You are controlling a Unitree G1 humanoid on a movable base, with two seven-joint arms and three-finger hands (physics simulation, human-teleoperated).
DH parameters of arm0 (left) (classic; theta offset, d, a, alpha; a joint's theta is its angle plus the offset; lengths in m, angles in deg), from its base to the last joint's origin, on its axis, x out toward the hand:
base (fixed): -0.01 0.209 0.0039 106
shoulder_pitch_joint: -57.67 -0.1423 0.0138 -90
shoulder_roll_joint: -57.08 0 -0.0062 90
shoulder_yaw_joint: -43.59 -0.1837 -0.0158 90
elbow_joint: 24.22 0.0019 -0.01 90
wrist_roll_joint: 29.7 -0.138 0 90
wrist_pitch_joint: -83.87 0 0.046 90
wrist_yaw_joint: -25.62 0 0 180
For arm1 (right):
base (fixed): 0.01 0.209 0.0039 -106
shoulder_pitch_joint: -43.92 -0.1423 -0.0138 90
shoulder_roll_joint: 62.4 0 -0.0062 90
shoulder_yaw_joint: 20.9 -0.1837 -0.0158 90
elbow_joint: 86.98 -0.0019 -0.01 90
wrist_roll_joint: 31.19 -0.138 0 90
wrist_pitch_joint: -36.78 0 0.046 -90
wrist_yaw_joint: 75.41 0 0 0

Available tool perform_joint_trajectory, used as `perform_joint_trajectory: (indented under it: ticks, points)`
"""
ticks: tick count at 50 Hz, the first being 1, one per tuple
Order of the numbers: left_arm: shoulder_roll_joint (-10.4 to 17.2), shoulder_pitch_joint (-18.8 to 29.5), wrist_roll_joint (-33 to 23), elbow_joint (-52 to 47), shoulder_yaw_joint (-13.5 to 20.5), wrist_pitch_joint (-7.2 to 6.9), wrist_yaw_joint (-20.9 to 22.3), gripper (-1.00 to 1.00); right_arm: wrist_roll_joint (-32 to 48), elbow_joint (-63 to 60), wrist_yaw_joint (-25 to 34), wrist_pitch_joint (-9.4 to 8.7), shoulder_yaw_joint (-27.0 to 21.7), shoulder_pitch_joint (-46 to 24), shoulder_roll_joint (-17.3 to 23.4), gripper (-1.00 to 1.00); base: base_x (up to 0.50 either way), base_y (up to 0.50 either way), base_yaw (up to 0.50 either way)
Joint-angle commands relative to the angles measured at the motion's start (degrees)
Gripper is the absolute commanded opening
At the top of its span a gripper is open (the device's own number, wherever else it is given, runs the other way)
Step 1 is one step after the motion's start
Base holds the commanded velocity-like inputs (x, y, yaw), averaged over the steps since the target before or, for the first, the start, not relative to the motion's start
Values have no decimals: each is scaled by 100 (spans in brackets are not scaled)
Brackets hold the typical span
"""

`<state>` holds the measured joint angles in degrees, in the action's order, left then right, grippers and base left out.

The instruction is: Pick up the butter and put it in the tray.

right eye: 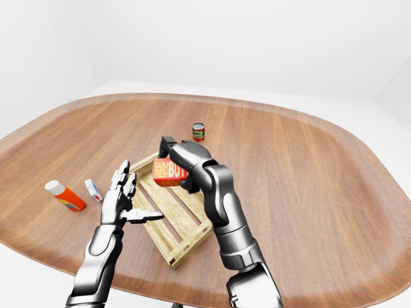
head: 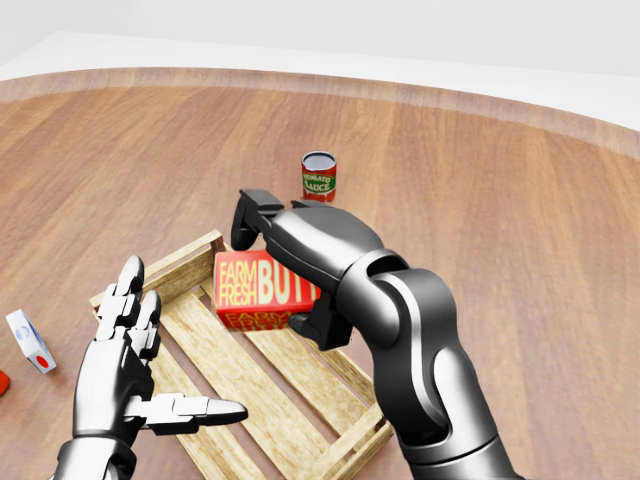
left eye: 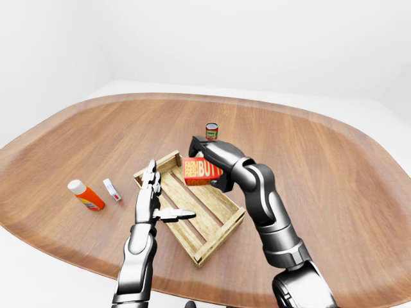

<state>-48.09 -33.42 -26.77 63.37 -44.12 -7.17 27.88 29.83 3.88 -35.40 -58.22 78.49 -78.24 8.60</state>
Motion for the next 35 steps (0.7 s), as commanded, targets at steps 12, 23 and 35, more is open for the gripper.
perform_joint_trajectory:
  ticks: [12, 23, 35]
  points:
    - [5, -3, -2, -32, 6, -28, 5, 100, 215, 10, -1, 0, 665, 307, -932, -100, 0, 0, 0]
    - [10, 21, 8, 8, 22, -15, 3, 100, 127, 522, -1, 0, 834, 602, -1081, -100, 0, 0, 0]
    - [5, 18, 0, 2, 12, -16, -7, 100, 21, 845, -1, 46, 701, 614, -894, -100, 0, 0, 0]
